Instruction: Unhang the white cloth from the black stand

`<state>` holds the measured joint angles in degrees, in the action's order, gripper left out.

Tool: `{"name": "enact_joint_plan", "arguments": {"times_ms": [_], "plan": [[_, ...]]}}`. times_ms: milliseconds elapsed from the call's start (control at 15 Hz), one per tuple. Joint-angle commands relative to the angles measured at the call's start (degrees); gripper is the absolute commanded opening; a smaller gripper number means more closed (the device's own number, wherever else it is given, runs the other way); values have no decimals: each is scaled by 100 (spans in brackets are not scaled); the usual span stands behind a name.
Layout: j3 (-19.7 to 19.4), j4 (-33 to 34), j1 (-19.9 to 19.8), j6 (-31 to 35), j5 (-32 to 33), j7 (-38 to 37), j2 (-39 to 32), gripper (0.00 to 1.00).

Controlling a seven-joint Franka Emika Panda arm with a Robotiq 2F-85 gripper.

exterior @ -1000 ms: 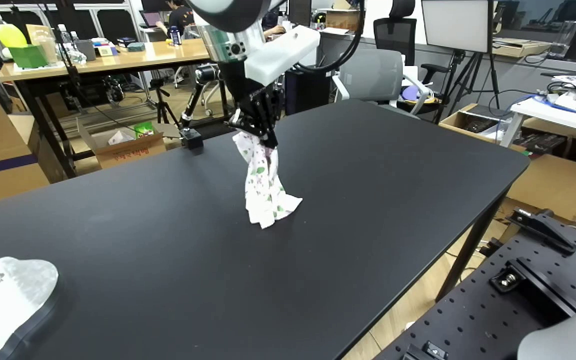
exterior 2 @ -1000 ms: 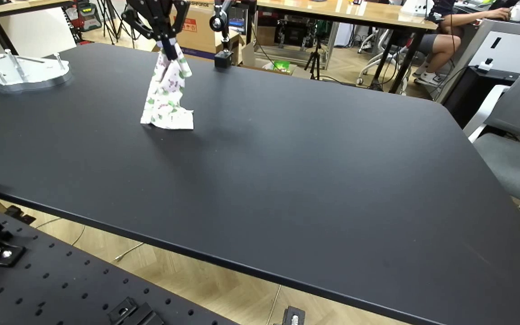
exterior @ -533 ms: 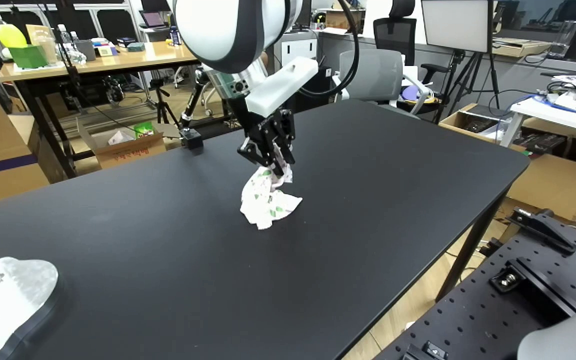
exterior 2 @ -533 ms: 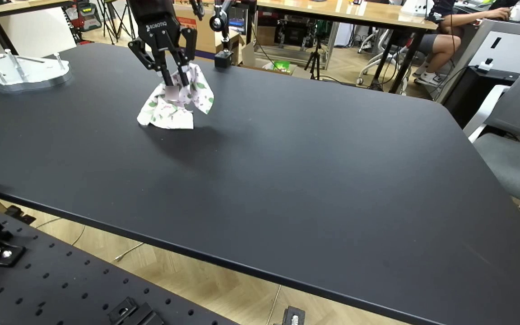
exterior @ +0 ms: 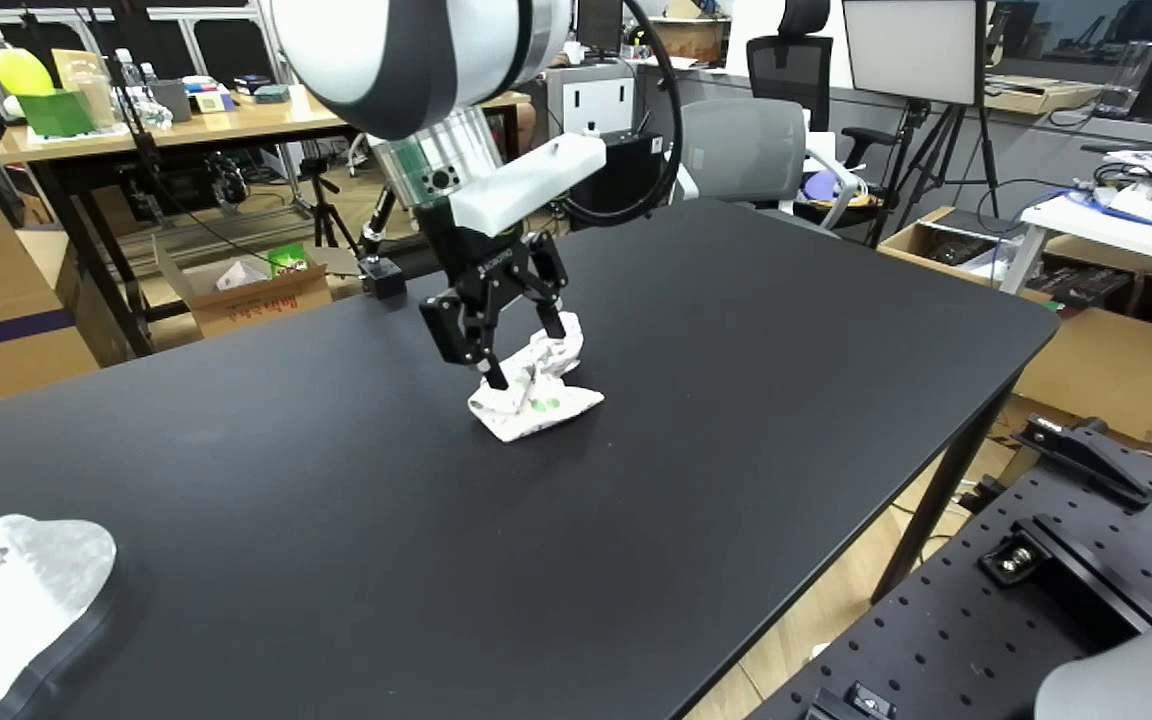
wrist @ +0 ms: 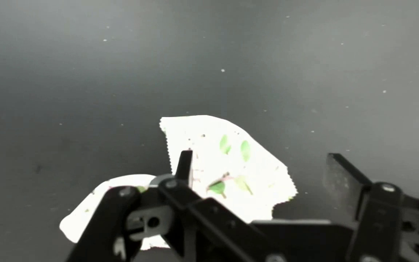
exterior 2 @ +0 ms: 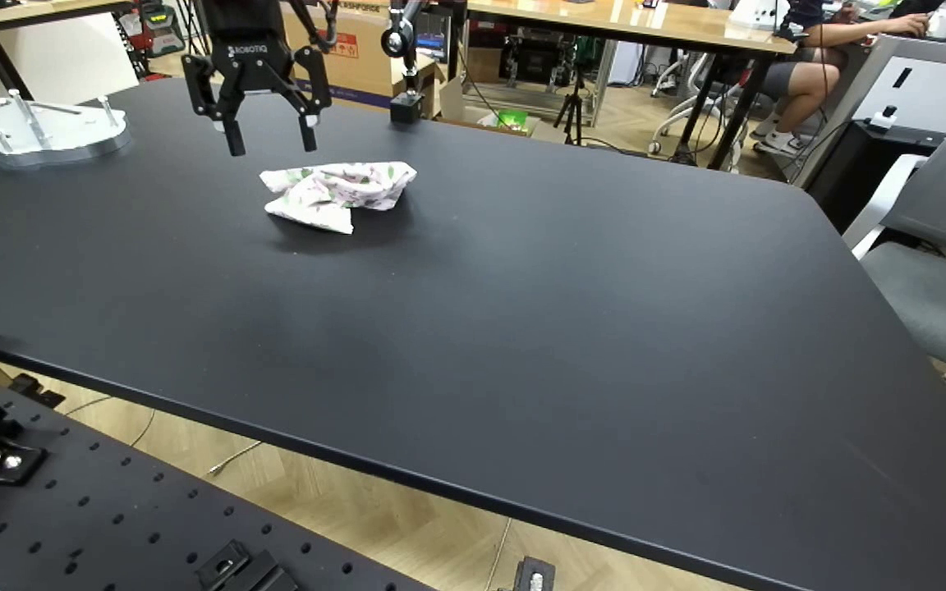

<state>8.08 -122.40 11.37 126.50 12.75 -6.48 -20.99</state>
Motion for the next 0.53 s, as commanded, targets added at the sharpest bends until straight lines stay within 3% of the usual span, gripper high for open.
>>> {"name": "enact_joint_plan", "arguments": {"times_ms": [0,467], "plan": [[179,173,78,-312,-466,176,143,100],[148,159,150,-218,-431,116,109,100]]}}
